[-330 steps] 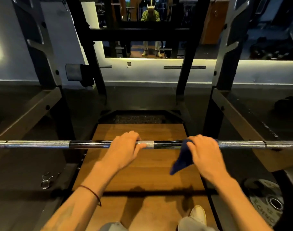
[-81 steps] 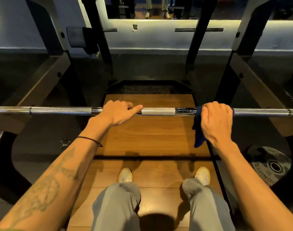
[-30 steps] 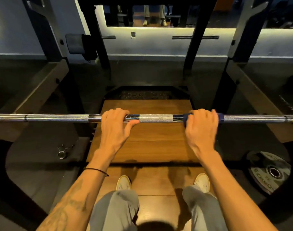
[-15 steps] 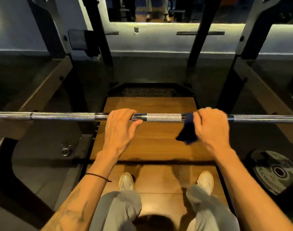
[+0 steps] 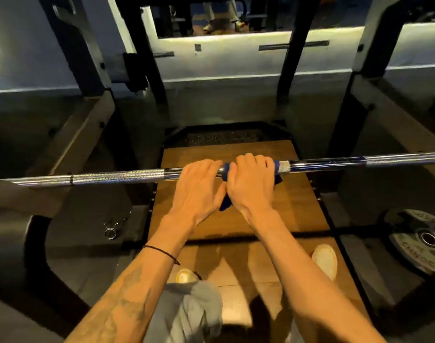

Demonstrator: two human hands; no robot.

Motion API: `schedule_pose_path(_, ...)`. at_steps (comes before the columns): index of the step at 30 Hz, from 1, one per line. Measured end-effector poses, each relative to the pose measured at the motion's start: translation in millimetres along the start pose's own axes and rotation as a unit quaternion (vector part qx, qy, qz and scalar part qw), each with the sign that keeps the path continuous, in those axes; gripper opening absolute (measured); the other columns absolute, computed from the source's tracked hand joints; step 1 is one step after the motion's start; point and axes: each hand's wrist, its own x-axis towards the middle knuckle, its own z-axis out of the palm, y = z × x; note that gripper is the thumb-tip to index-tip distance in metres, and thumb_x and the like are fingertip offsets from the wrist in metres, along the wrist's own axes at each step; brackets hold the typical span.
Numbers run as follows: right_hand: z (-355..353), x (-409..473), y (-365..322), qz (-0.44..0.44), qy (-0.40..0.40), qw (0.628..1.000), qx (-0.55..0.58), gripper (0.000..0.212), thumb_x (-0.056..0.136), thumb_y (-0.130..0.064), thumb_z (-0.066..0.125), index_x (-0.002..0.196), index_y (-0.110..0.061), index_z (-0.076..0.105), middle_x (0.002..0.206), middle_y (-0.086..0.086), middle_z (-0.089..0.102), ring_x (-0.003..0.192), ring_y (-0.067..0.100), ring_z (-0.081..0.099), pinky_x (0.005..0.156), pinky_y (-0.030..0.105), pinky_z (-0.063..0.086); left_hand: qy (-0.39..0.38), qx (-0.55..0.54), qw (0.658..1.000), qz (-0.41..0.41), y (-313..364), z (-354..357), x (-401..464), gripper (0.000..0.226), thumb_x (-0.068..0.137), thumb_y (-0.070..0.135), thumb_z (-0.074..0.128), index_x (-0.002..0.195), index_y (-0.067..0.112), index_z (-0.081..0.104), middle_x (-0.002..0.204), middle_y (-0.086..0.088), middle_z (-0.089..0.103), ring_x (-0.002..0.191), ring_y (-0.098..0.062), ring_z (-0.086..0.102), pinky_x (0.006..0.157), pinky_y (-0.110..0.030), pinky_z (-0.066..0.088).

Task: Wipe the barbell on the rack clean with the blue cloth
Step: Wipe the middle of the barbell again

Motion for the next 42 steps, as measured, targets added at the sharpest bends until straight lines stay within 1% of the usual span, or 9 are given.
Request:
schedule_pose_path(4, 4, -5, -14, -0.034, -0.01, 0.999, -0.001, 0.043, 0.1, -0.035, 0.024, 0.09, -0.018, 0.062, 0.087, 0.003, 0.062, 0.082, 0.024, 0.054, 0.087, 0.041, 0.039, -0.132, 0.018, 0.991, 0.001, -41, -26, 16, 0.057, 0.089, 0.056, 0.057, 0.132, 0.019, 0.055, 0.119, -0.003, 0.062, 0.107, -0.025, 0.06, 0.09, -0.039, 0.047)
schedule_pose_path(7, 4, -3, 0, -0.092, -0.026, 0.995, -0.019, 0.036, 0.103, -0.034, 0.03, 0.096, -0.02, 0.063, 0.092, 0.0, 0.063, 0.084, 0.024, 0.055, 0.085, 0.039, 0.035, -0.202, 0.112, 0.967, -0.105, -66, -43, 20, 0.077, 0.078, 0.088, 0.036, 0.105, 0.021, 0.062, 0.1, -0.003, 0.063, 0.086, -0.022, 0.057, 0.076, -0.037, 0.043)
schedule_pose_path(12, -6, 7, 19, -0.121, -0.027, 0.992, 0.01, 0.033, 0.104, -0.039, 0.038, 0.093, -0.023, 0.066, 0.087, -0.003, 0.064, 0.078, 0.023, 0.057, 0.073, 0.038, 0.033, -0.301, 0.056, 0.938, -0.164, -65, -53, 26, 0.076, 0.086, 0.081, 0.024, 0.116, 0.021, 0.06, 0.099, -0.002, 0.059, 0.097, -0.026, 0.06, 0.079, -0.036, 0.042)
schedule_pose_path(20, -16, 6, 102, -0.029, 0.062, 0.997, -0.025, 0.038, 0.101, -0.026, 0.031, 0.078, -0.012, 0.058, 0.077, 0.01, 0.057, 0.071, 0.037, 0.051, 0.072, 0.05, 0.037, -0.103, 0.097, 0.989, -0.05, -76, -27, 0, 0.071, 0.086, 0.078, 0.025, 0.091, 0.017, 0.062, 0.084, -0.003, 0.063, 0.076, -0.024, 0.059, 0.067, -0.037, 0.039)
schedule_pose_path(23, -10, -1, 78, 0.059, 0.079, 0.995, -0.026, 0.042, 0.101, -0.031, 0.025, 0.082, -0.012, 0.058, 0.084, 0.009, 0.057, 0.081, 0.032, 0.05, 0.086, 0.046, 0.035, -0.024, 0.144, 0.988, -0.038, -70, -16, -14, 0.06, 0.089, 0.071, 0.038, 0.089, 0.016, 0.061, 0.08, -0.004, 0.057, 0.069, -0.024, 0.051, 0.064, -0.039, 0.035)
schedule_pose_path(27, 2, 5, 4, -0.008, 0.016, 0.997, -0.069, 0.037, 0.1, -0.033, 0.024, 0.071, -0.025, 0.046, 0.074, 0.002, 0.049, 0.071, 0.029, 0.05, 0.07, 0.042, 0.022, 0.025, 0.145, 0.988, -0.055, -63, -9, -20, 0.049, 0.091, 0.063, 0.048, 0.09, 0.015, 0.058, 0.08, -0.004, 0.053, 0.068, -0.02, 0.041, 0.066, -0.038, 0.033)
schedule_pose_path(31, 13, 0, -60, -0.079, -0.003, 0.997, -0.02, 0.045, 0.1, -0.035, 0.018, 0.081, -0.024, 0.057, 0.083, 0.0, 0.06, 0.077, 0.024, 0.054, 0.075, 0.041, 0.034, 0.001, 0.109, 0.992, -0.059, -67, -13, -17, 0.05, 0.09, 0.06, 0.044, 0.098, 0.014, 0.062, 0.086, -0.006, 0.059, 0.075, -0.027, 0.053, 0.07, -0.042, 0.039)
schedule_pose_path(36, 6, 8, 13, -0.14, 0.009, 0.99, -0.025, 0.035, 0.099, -0.034, 0.037, 0.077, -0.018, 0.059, 0.076, 0.008, 0.06, 0.07, 0.036, 0.056, 0.065, 0.047, 0.035, -0.084, 0.053, 0.994, -0.053, -81, -37, -7, 0.07, 0.092, 0.071, 0.028, 0.113, 0.018, 0.068, 0.098, -0.002, 0.062, 0.087, -0.022, 0.06, 0.076, -0.035, 0.043)
schedule_pose_path(42, -13, 7, 89, -0.063, 0.077, 0.994, -0.044, 0.036, 0.099, -0.024, 0.03, 0.074, -0.013, 0.054, 0.072, 0.012, 0.055, 0.066, 0.036, 0.049, 0.065, 0.046, 0.033, -0.194, -0.02, 0.965, -0.173, -89, -55, 17, 0.075, 0.076, 0.081, 0.049, 0.076, 0.008, 0.065, 0.074, -0.002, 0.058, 0.07, -0.019, 0.059, 0.061, -0.029, 0.043)
